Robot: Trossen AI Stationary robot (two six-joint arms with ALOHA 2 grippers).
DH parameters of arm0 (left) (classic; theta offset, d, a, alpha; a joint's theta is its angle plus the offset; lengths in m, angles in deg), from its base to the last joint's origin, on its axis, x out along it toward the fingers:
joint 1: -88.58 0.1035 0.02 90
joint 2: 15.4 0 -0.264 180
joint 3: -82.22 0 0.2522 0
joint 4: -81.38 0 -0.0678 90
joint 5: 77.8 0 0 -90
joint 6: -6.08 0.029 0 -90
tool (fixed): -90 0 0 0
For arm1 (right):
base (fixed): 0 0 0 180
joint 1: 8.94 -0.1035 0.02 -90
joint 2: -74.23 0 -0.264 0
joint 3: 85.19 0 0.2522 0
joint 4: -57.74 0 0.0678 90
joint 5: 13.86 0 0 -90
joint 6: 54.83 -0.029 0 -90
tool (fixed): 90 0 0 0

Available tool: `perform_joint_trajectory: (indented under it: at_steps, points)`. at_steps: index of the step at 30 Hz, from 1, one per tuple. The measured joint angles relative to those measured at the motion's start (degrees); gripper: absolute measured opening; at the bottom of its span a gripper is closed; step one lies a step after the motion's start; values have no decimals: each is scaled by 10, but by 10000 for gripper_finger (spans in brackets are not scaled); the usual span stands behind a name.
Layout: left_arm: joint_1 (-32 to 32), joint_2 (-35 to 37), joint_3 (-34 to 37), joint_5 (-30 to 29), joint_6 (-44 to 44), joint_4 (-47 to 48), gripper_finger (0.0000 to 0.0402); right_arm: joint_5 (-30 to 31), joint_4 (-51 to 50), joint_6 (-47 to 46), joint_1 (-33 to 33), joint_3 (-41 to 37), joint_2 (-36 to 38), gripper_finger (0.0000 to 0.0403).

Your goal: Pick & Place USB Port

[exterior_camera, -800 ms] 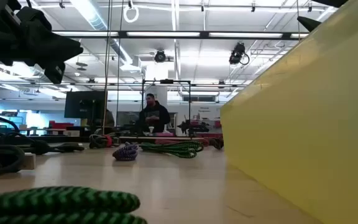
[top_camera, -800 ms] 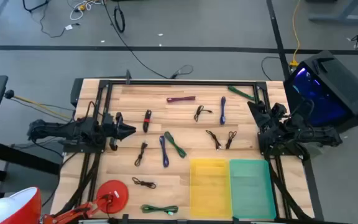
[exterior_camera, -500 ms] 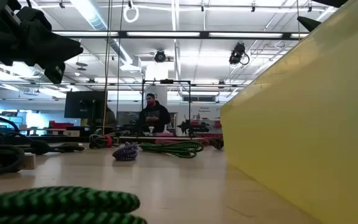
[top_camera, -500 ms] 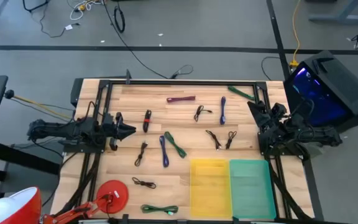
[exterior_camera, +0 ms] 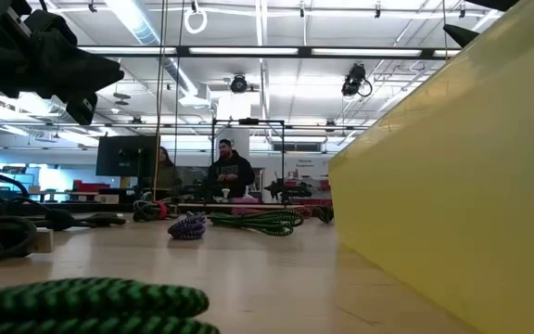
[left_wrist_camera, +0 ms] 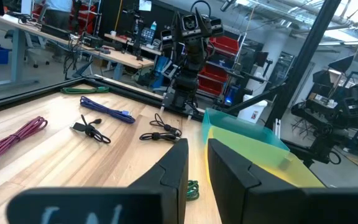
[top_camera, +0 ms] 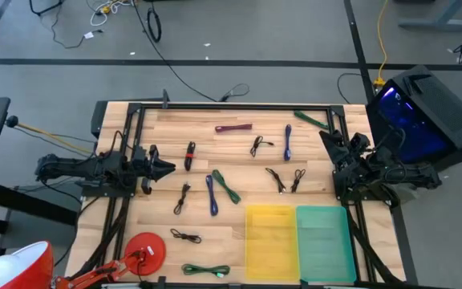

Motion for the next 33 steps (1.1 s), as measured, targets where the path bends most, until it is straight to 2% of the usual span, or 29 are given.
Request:
perform_joint_trajectory:
  at_steps: [27, 33]
  points:
    - [0, 0, 0, -1, 1, 0, 64, 0, 0, 0, 0, 0, 0, 224]
    - [0, 0, 0, -43, -3, -15, 64, 5, 1, 0, 0, 0, 0, 224]
